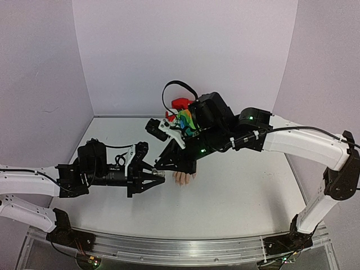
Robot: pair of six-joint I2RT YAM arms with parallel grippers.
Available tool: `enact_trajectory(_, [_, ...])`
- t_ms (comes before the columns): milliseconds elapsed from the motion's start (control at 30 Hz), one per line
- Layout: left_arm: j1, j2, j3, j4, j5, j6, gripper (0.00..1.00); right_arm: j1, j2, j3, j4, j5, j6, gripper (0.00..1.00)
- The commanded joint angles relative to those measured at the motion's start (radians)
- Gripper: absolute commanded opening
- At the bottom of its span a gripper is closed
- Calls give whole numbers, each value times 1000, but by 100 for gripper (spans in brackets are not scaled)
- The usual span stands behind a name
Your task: Paint the nails
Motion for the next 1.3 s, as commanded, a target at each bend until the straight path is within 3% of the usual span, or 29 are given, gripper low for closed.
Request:
enact_trajectory(0, [1,-12,27,3,-12,26,0,-14,-70,-41,104,-31,34,0])
enact_trajectory(1267, [1,10,27,-4,-59,25,0,-56,-132,-97,145,1,109,0])
